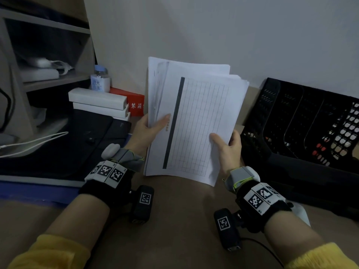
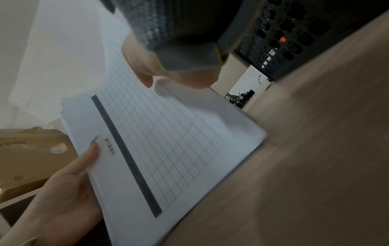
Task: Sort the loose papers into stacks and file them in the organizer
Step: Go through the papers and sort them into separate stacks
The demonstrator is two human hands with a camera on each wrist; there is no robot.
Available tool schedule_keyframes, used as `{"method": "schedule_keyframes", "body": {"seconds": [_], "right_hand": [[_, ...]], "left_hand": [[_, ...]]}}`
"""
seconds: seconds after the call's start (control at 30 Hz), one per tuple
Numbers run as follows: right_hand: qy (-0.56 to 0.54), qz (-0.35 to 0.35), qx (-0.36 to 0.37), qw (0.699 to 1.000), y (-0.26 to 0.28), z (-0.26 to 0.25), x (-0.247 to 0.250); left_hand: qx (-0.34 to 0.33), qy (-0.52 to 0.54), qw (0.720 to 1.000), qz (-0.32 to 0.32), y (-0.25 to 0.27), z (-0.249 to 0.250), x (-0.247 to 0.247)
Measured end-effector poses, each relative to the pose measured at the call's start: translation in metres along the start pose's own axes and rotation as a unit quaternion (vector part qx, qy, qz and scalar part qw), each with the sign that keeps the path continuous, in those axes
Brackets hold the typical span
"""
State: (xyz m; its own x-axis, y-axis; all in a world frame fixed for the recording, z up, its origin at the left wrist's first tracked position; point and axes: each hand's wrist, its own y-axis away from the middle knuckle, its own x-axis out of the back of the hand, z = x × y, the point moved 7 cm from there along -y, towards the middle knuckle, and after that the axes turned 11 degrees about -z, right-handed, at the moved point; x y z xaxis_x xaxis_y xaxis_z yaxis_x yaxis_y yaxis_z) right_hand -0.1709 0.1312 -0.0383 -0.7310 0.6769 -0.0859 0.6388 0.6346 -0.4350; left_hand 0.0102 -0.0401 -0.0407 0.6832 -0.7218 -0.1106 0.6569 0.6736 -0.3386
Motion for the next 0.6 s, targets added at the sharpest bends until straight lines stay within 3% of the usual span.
{"method": "schedule_keyframes", "body": {"seconds": [0.13,0.3,0.43,0.6], "right_hand": [[-0.04,-0.019,-0.038,0.998,0.0,0.009,-0.004],[-0.055,-0.043,-0.076,0.995,0.002,0.021,-0.007],[-0.051,-0.066,-0.084,0.993,0.006,0.018,-0.008],[-0.036,-0.088,-0.128,0.987,0.013,0.026,-0.01]], "left_hand": [[-0.044,0.012,0.999,0.005,0.002,0.012,-0.002],[-0.03,0.02,0.999,-0.001,0.002,0.008,-0.009],[0.019,0.002,1.0,-0.019,-0.001,-0.002,-0.008],[0.094,-0.009,0.992,-0.087,0.003,-0.023,-0.009]]}}
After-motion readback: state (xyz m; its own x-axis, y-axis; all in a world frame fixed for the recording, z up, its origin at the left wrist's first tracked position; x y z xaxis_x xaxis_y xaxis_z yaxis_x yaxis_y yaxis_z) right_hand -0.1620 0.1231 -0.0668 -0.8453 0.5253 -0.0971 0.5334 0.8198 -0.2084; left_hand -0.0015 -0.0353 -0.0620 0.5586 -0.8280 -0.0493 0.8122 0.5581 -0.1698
